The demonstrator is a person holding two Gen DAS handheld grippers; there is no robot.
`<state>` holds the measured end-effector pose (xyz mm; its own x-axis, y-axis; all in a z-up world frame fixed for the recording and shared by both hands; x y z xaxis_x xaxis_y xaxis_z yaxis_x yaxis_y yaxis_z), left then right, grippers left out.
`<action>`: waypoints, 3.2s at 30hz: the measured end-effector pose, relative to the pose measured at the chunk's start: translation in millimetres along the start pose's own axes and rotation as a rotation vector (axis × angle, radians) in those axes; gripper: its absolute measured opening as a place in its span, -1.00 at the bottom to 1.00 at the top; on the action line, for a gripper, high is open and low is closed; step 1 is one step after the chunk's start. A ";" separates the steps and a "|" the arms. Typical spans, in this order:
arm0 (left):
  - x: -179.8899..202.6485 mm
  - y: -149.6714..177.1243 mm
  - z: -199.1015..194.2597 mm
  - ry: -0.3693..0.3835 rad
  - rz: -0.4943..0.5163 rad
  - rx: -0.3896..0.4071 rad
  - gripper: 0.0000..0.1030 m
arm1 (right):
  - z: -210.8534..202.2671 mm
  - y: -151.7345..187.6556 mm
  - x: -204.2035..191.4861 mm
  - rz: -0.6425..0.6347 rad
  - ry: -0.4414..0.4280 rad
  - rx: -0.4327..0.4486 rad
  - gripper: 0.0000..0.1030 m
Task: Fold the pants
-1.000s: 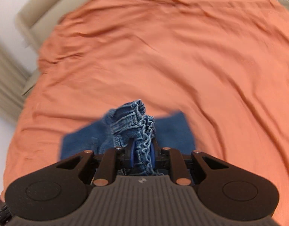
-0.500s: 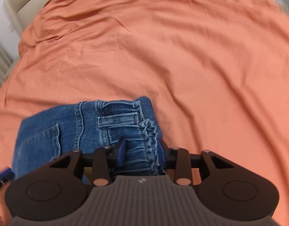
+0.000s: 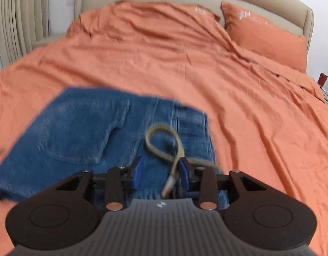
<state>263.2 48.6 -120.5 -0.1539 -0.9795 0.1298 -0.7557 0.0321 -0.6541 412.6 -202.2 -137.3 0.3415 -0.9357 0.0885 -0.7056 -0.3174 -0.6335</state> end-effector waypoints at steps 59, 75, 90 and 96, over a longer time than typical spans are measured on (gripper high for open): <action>-31.7 27.4 -10.9 -0.073 -0.244 -0.156 -0.52 | 26.9 9.3 22.6 0.142 -0.093 -0.146 -0.31; -64.7 -28.2 69.0 0.197 -0.586 -0.079 0.22 | 20.5 15.4 128.2 0.637 -0.325 -0.110 0.31; -88.5 -17.7 144.0 0.337 -0.702 -0.132 -0.03 | 122.9 24.8 143.2 0.841 -0.624 -0.218 0.15; -81.9 -22.4 141.8 0.318 -0.669 -0.135 -0.52 | 123.5 25.7 140.1 0.834 -0.674 -0.203 -0.27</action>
<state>383.0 99.9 -222.1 0.2041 -0.6946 0.6899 -0.8209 -0.5054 -0.2659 519.0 -322.4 -236.1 -0.0657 -0.6115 -0.7885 -0.9412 0.3004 -0.1545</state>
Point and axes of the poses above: each gripper's, at about its wrist camera, not at the fingertips, and z roughly the way its jaws point, x to its right, y to its underside, the point moved 6 cm from there along z, roughly the way its jaws point, and after that the axes turned 2 degrees about -x, right-handed, at the moved point
